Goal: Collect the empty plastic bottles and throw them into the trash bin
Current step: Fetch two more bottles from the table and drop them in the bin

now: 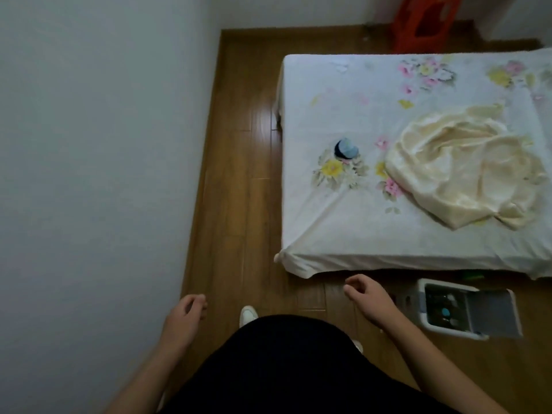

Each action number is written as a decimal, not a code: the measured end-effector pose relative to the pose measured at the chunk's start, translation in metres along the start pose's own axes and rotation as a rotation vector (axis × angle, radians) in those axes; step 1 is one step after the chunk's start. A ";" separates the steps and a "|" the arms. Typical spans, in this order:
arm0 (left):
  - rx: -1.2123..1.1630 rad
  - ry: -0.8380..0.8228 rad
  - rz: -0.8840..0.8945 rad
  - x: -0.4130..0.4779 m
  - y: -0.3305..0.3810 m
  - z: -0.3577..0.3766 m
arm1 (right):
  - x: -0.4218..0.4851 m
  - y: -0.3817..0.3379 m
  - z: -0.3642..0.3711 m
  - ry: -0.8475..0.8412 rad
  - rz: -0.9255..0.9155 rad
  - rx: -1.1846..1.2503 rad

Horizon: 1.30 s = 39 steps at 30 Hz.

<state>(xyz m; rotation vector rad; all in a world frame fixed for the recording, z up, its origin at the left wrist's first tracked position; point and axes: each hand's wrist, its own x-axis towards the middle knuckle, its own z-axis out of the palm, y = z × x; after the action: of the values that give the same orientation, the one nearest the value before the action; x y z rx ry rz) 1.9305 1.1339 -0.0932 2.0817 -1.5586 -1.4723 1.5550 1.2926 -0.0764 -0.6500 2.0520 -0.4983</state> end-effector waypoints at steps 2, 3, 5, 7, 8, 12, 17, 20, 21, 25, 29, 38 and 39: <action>-0.037 0.024 -0.047 0.009 -0.015 -0.031 | 0.011 -0.029 0.027 -0.013 0.002 -0.026; -0.044 0.033 -0.050 0.016 -0.019 -0.046 | 0.017 -0.043 0.040 -0.014 0.001 -0.032; -0.050 0.048 -0.032 0.032 -0.022 -0.073 | 0.029 -0.071 0.066 -0.002 0.002 -0.033; -0.062 0.052 -0.028 0.048 -0.017 -0.095 | 0.039 -0.094 0.085 0.005 0.013 -0.029; -0.074 0.053 -0.029 0.055 -0.013 -0.104 | 0.043 -0.104 0.092 -0.003 0.021 -0.034; -0.090 0.022 -0.013 0.095 0.014 -0.129 | 0.064 -0.131 0.102 -0.036 0.061 -0.075; -0.009 -0.063 -0.023 0.168 0.047 -0.150 | 0.107 -0.150 0.097 -0.005 0.147 -0.088; 0.006 -0.056 -0.049 0.219 0.068 -0.166 | 0.149 -0.175 0.097 -0.004 0.208 -0.036; 0.000 -0.045 -0.067 0.237 0.075 -0.172 | 0.166 -0.187 0.097 -0.015 0.223 -0.017; -0.055 0.044 -0.176 0.297 0.106 -0.199 | 0.237 -0.259 0.092 -0.085 0.210 -0.009; -0.094 0.085 -0.189 0.356 0.155 -0.223 | 0.308 -0.369 0.085 -0.136 0.041 -0.079; -0.077 0.009 -0.210 0.500 0.269 -0.253 | 0.435 -0.548 0.061 -0.160 -0.128 -0.108; -0.053 -0.002 -0.198 0.524 0.284 -0.249 | 0.451 -0.558 0.057 -0.146 -0.111 -0.102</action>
<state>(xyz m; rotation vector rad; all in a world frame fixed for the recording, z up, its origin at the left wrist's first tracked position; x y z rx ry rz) 1.9242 0.4882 -0.1075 2.2592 -1.3305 -1.5602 1.5398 0.5729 -0.0758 -0.8405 1.9206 -0.3990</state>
